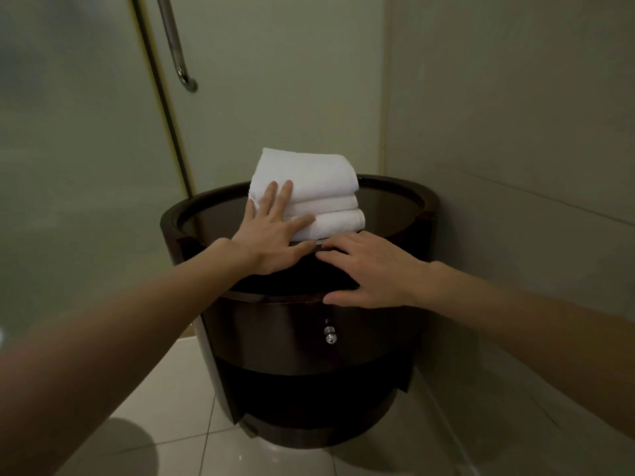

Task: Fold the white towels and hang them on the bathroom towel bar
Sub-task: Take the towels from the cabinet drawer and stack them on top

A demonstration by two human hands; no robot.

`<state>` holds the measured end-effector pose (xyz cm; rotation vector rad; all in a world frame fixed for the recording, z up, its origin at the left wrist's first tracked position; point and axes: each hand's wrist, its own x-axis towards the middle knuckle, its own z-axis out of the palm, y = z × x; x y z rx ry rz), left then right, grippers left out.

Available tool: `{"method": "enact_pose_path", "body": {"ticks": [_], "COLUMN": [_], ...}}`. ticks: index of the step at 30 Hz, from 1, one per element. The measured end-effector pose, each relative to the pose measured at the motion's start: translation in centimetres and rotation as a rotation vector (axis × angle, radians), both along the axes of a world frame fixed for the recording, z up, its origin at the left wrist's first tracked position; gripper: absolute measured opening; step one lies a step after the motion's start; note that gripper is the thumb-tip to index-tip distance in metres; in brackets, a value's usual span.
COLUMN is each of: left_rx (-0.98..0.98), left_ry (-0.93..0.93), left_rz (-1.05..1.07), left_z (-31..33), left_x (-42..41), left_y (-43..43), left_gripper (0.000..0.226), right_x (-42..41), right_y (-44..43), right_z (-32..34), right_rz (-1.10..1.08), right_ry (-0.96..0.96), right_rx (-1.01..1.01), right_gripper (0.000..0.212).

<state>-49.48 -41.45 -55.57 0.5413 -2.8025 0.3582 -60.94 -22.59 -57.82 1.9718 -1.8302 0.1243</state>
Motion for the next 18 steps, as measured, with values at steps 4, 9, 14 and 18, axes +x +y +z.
{"method": "enact_pose_path", "body": {"ticks": [4,9,14,18], "left_rx": [-0.006,-0.004,0.017,0.017], "left_ry": [0.017,0.039,0.050,0.056], "left_rz": [-0.012,-0.025,-0.023,-0.026], "left_z": [-0.3,-0.6,-0.5,-0.5], "left_x": [-0.1,0.0,0.2,0.1], "left_y": [-0.2,-0.2,0.2,0.2], "left_gripper": [0.069,0.068,0.079,0.076], "right_x": [-0.6,-0.9,-0.8,-0.7], "right_y": [-0.6,-1.1,-1.9,-2.4], "right_z": [-0.2,-0.5,-0.8,-1.0], "right_rz": [-0.019,-0.028,-0.033,-0.040], "right_ry": [-0.019,-0.032,0.033,0.040], "right_rx": [-0.019,-0.046,-0.116,-0.173], "right_gripper": [0.076,0.072,0.059,0.051]}}
